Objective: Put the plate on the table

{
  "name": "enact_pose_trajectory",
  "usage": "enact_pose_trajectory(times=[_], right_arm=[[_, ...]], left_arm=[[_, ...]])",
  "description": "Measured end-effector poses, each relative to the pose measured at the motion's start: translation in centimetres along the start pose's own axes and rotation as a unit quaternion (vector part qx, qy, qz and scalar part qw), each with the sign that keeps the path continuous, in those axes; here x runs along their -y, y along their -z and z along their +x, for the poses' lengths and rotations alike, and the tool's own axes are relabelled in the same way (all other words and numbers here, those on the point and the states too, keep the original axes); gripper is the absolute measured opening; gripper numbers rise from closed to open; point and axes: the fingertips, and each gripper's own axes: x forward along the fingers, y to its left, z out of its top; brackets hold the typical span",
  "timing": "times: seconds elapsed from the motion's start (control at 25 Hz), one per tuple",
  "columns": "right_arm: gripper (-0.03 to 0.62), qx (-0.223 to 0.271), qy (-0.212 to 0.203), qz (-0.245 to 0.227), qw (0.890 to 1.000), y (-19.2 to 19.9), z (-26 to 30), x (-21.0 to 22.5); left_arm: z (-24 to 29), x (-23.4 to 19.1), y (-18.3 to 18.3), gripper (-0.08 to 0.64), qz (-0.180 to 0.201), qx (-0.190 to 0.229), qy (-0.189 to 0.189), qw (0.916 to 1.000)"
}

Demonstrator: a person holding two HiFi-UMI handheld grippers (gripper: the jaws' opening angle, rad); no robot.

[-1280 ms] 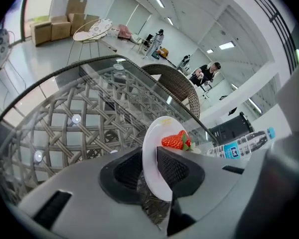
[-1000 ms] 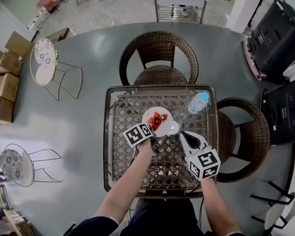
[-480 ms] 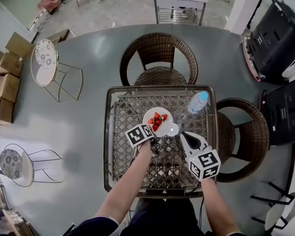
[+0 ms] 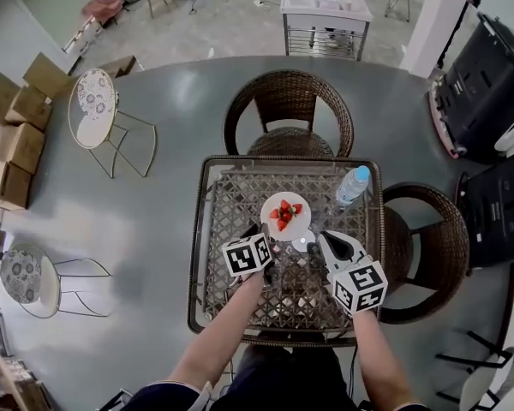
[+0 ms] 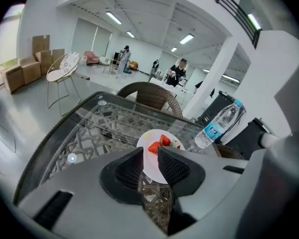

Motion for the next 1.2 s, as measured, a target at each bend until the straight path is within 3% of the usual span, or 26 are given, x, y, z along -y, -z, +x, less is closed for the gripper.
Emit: enact_pose_trajectory(times=[0.16, 0.36, 0.6, 0.68, 0.84, 1.2], right_arm=[[0.005, 0.007, -0.006, -0.005, 1.000, -0.9, -0.2, -0.9], [0.005, 0.020, -0.016, -0.015, 1.000, -2.5, -0.4, -2.5], [0.005, 0.042, -0.023, -0.028, 0.998, -4.5, -0.6, -4.3], [0.005, 0.049, -0.024, -0.030, 0.998, -5.1, -0.8, -4.8], [0.005, 0.065, -0.023, -0.027, 0.997, -6.2, -1.5, -5.3], [0.005, 0.089, -0.025, -0.039, 0.995, -8.1, -3.2, -6.6]], left_arm=[[-3.0, 2.3, -1.4, 0.091, 0.068, 0.041, 0.051, 0.9955], [-7.1, 5.1, -3.6, 0.089, 0.144, 0.093, 0.096, 0.9805], [-10.9, 7.8, -4.5, 0.086, 0.199, 0.119, 0.143, 0.9622], [-12.1, 8.4, -4.6, 0.045, 0.216, 0.132, 0.147, 0.9562], [-14.0, 9.7, -5.0, 0.009, 0.233, 0.151, 0.159, 0.9475], [-17.1, 12.3, -5.7, 0.008, 0.235, 0.181, 0.207, 0.9325]])
